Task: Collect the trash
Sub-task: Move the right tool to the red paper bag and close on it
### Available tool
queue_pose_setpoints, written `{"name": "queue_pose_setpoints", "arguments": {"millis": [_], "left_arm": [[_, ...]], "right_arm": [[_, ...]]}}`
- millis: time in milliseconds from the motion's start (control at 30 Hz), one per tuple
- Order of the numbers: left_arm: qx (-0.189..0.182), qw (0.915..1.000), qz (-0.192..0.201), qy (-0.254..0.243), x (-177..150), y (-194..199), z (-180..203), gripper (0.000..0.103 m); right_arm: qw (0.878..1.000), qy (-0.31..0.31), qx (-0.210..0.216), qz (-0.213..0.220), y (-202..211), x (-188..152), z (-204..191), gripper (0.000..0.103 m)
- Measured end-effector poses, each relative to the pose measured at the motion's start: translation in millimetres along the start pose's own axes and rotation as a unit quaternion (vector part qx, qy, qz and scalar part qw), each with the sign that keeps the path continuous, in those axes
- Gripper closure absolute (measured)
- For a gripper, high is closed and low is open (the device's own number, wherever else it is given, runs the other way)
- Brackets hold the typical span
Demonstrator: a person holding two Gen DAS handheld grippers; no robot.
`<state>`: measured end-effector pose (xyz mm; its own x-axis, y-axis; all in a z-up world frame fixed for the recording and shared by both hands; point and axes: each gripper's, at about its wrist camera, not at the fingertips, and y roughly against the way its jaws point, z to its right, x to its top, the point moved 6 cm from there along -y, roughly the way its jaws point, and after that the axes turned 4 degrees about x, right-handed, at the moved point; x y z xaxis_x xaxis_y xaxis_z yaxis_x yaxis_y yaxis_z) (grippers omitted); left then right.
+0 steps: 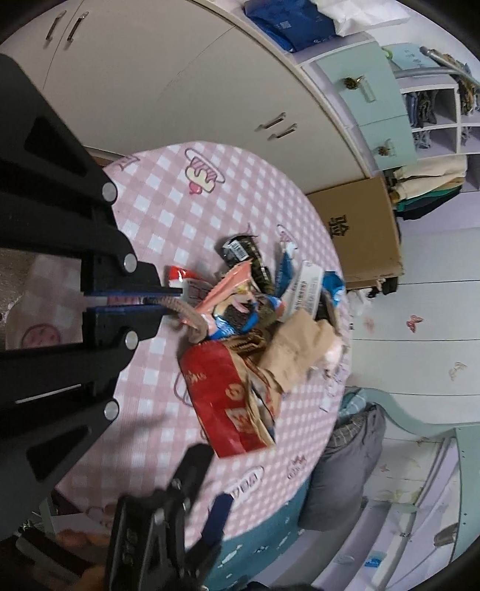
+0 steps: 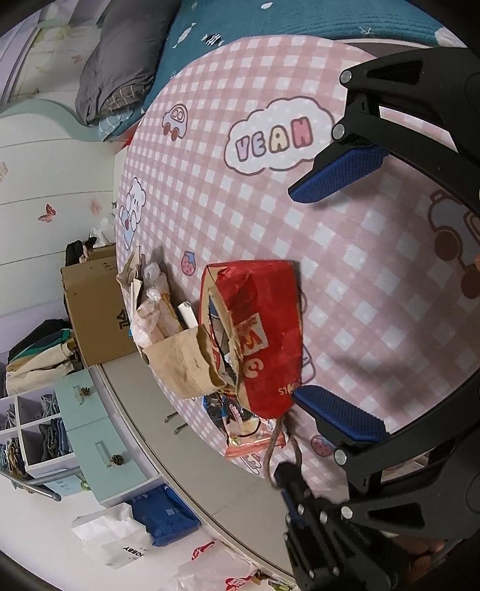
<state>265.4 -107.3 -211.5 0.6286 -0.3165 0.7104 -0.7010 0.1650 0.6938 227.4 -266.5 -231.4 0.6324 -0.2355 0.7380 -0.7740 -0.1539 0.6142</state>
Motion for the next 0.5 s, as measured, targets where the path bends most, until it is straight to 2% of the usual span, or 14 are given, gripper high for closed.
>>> {"name": "queue_pose_setpoints", "arguments": {"millis": [133, 233, 367, 500], "left_arm": [[-0.019, 0.9995, 0.017, 0.018, 3, 24, -2, 0.1], [-0.017, 0.9987, 0.033, 0.035, 5, 41, -7, 0.1], [0.014, 0.9957, 0.059, 0.071, 11, 56, -25, 0.1], [0.059, 0.9904, 0.068, 0.105, 16, 57, -44, 0.1]], "right_arm": [[1.0, -0.003, 0.003, 0.001, 6, -3, -1, 0.006], [1.0, -0.002, 0.007, 0.001, 8, -5, -3, 0.006], [1.0, -0.005, 0.011, -0.002, 4, -2, -1, 0.006], [1.0, -0.008, 0.009, -0.004, -4, 4, 3, 0.006]]}}
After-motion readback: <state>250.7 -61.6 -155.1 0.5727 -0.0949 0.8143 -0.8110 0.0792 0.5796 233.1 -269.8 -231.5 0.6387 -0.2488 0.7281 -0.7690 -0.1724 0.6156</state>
